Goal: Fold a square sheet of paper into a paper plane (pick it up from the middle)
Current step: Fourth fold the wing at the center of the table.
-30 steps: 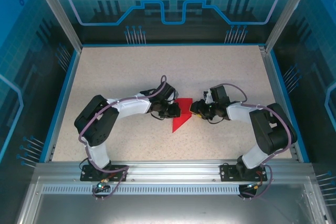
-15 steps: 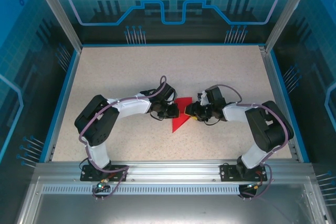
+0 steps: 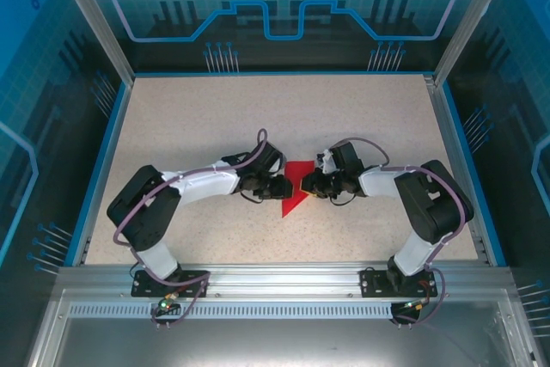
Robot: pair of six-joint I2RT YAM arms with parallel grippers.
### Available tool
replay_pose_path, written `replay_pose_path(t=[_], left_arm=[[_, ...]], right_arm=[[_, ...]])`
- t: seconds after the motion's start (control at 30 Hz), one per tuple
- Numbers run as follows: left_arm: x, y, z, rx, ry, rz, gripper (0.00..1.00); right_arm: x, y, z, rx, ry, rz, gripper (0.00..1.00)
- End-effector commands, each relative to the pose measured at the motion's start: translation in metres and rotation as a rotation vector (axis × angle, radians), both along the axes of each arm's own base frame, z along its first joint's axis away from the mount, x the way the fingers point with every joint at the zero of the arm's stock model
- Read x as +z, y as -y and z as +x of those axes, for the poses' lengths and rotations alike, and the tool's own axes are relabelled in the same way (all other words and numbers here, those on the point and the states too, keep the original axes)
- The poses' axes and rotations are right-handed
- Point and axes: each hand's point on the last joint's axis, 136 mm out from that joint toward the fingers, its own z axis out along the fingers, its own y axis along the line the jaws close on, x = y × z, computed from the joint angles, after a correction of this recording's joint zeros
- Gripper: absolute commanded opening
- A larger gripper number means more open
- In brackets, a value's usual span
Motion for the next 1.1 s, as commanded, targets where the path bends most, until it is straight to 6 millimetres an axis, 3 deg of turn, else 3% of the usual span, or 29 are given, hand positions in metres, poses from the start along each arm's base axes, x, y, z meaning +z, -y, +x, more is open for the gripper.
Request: replay_pose_path(t=[0.0,0.17,0.57,1.07], left_arm=[[-0.001,-0.001,-0.015,-0.026,0.048,0.072,0.38],[-0.01,0.005,-0.024,-0.055,0.098,0.18,0.42],[-0.024,0.006,-0.021,-0.033,0.207,0.371,0.44],[-0.028,0.006,-0.017,0.001,0.294,0.496,0.36]], right_arm=[[0.002,-0.007,-0.001,0.015,-0.012,0.0,0.15],[0.007,-0.008,0.0,-0.011,-0.018,0.016,0.14],[0.012,-0.01,-0.001,-0.01,-0.034,0.028,0.13],[0.016,-0.012,0.0,-0.01,-0.039,0.039,0.13]])
